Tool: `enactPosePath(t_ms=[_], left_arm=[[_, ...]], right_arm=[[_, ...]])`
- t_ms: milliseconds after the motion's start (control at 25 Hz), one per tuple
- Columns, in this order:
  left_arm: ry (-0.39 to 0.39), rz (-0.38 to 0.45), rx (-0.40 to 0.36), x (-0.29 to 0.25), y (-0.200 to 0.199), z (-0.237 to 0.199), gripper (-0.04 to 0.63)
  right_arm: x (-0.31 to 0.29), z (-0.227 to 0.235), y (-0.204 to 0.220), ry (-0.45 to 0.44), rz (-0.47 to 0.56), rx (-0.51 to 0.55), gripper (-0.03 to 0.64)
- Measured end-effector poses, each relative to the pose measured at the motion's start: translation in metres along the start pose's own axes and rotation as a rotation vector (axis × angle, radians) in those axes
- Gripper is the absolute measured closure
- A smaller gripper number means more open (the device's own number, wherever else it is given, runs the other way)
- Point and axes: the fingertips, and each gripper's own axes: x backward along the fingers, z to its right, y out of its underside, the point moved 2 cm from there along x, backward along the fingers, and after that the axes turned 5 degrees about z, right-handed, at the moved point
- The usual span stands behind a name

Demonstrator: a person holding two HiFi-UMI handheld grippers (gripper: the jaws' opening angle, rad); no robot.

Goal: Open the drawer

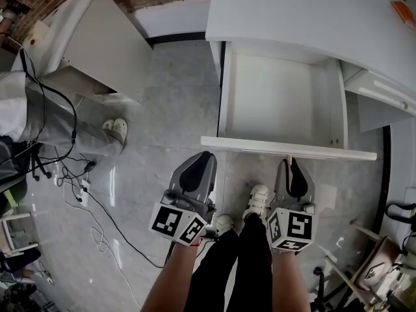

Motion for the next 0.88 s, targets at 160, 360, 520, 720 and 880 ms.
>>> enactPosePath(t_ms=[160, 360, 520, 720, 880], left_arm=[[-0.002, 0.004, -0.002, 0.004, 0.000, 0.001, 0.561], [0.003, 0.002, -0.002, 0.009, 0.003, 0.004, 0.561], [0.005, -0.002, -0.001, 0.013, 0.005, 0.007, 0.560], [0.003, -0.004, -0.004, 0.019, 0.007, 0.010, 0.561], [0.003, -0.004, -0.003, 0.025, 0.007, 0.012, 0.561]], right_arm=[[0.007, -0.001, 0.002, -0.002, 0.001, 0.005, 0.545], [0.016, -0.004, 0.006, -0.005, 0.001, 0.013, 0.545], [0.019, -0.006, 0.008, -0.008, -0.001, 0.018, 0.545], [0.028, -0.006, 0.011, -0.009, 0.000, 0.020, 0.545], [0.033, -0.007, 0.012, -0.010, -0.004, 0.022, 0.545]])
